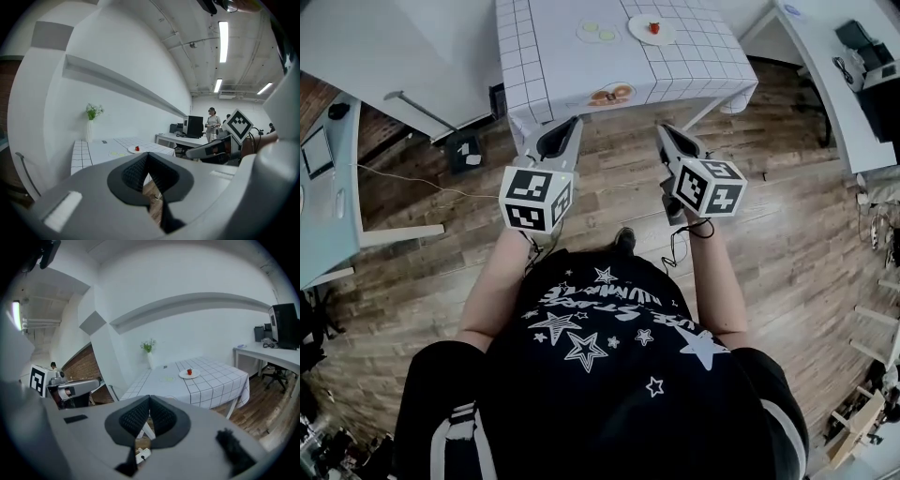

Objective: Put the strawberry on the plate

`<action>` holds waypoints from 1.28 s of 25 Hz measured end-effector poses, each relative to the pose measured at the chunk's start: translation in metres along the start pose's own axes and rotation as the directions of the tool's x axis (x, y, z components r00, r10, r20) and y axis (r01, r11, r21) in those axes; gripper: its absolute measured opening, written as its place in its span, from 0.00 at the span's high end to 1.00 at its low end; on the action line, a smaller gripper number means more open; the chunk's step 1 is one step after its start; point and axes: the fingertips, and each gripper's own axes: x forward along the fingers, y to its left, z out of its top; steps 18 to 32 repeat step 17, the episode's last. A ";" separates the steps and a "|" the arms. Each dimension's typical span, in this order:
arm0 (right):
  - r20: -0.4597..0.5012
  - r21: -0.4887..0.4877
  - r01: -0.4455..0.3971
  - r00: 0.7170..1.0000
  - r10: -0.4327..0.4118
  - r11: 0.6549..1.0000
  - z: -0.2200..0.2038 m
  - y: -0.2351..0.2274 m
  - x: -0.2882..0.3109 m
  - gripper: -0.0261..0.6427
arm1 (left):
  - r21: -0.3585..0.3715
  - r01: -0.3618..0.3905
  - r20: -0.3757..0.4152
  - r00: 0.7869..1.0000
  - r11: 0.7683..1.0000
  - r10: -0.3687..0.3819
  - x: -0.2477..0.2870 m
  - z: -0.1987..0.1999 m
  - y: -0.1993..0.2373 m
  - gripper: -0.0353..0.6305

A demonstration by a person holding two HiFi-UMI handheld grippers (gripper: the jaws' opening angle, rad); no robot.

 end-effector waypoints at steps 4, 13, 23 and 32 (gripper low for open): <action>0.000 -0.003 0.032 0.999 -0.032 0.999 -0.004 0.019 -0.005 0.94 | 0.007 0.041 0.006 0.999 0.999 -0.041 -0.018 -0.001 0.005 0.93; 0.002 0.011 0.086 0.996 -0.087 0.996 -0.026 0.079 -0.021 0.94 | 0.004 0.144 -0.023 0.989 0.990 -0.144 -0.069 -0.020 0.013 0.94; -0.008 0.018 0.092 0.996 -0.092 0.996 -0.041 0.110 -0.023 0.94 | 0.010 0.180 -0.023 0.983 0.984 -0.180 -0.093 -0.025 0.017 0.93; -0.008 0.018 0.092 0.996 -0.092 0.996 -0.041 0.110 -0.023 0.94 | 0.010 0.180 -0.023 0.983 0.984 -0.180 -0.093 -0.025 0.017 0.93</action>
